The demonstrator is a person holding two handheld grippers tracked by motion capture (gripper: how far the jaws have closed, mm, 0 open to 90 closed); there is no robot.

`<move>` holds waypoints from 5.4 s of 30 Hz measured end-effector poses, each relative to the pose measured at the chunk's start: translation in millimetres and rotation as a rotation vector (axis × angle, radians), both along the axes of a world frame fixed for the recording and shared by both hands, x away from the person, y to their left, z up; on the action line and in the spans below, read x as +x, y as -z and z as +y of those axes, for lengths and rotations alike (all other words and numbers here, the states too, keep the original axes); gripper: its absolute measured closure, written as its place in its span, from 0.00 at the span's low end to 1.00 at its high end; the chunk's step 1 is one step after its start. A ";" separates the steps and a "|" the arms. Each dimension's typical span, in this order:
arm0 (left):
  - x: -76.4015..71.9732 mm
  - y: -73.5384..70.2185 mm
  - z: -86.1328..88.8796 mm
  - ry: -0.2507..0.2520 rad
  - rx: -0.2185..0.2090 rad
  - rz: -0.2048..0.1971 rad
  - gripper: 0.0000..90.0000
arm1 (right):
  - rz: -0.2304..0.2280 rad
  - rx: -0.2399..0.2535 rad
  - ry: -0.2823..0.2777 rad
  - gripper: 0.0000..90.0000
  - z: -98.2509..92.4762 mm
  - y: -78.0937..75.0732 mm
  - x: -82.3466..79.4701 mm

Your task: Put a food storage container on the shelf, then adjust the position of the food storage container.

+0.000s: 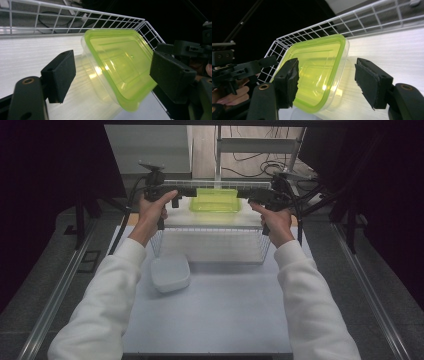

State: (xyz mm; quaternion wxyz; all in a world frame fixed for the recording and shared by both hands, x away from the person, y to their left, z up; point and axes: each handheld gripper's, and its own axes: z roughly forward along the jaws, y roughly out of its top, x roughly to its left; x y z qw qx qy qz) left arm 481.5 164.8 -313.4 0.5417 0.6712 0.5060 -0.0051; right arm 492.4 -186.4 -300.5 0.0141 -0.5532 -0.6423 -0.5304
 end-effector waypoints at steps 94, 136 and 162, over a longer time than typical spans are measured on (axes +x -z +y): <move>-153.0 139.3 59.3 -0.010 0.364 0.080 0.37 | -0.028 -0.413 -0.280 0.34 -47.0 157.1 -162.6; -106.4 165.3 97.8 -0.069 0.457 0.258 0.99 | -0.026 -0.403 -0.239 0.35 -50.5 158.8 -162.4; -90.0 182.3 62.7 0.013 0.408 0.309 1.00 | -0.026 -0.405 -0.245 0.35 -49.5 160.1 -161.9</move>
